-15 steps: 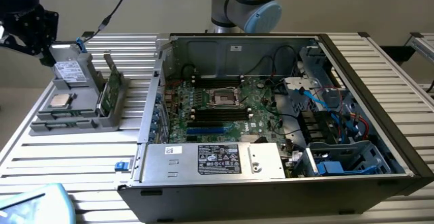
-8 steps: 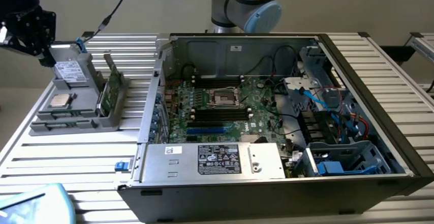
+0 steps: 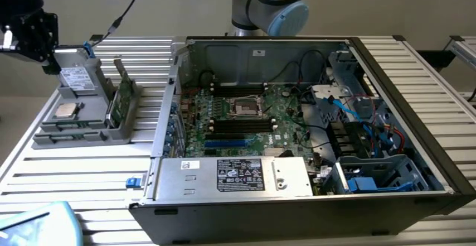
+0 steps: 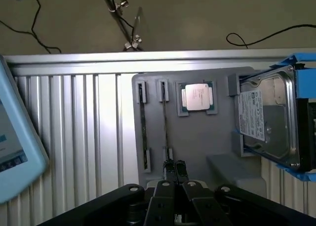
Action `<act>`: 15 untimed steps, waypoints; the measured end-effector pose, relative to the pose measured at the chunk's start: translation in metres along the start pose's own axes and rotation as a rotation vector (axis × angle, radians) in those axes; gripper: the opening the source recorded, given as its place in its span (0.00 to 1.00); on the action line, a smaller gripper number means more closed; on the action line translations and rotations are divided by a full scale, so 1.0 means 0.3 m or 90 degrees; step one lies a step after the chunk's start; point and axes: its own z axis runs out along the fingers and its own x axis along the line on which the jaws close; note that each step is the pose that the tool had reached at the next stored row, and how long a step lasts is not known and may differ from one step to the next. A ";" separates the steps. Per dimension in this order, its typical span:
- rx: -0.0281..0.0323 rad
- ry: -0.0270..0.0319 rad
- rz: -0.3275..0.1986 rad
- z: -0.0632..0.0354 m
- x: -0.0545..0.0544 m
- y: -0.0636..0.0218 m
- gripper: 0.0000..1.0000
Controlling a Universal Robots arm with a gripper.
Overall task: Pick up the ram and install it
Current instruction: 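Pick up the ram and move it above insertion slot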
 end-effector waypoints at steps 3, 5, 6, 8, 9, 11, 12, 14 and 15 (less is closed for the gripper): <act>-0.0013 0.0020 -0.033 0.001 0.000 0.000 0.11; -0.0021 0.0028 -0.046 0.002 0.000 0.005 0.11; -0.0021 0.0029 -0.049 0.002 0.000 0.006 0.11; -0.0021 0.0030 -0.049 0.002 0.000 0.006 0.11; -0.0022 0.0031 -0.049 0.002 0.000 0.006 0.11; -0.0022 0.0031 -0.049 0.002 0.000 0.006 0.12; -0.0022 0.0031 -0.049 0.002 0.000 0.006 0.12; -0.0022 0.0031 -0.049 0.002 0.000 0.006 0.25; -0.0023 0.0032 -0.049 0.002 0.000 0.006 0.25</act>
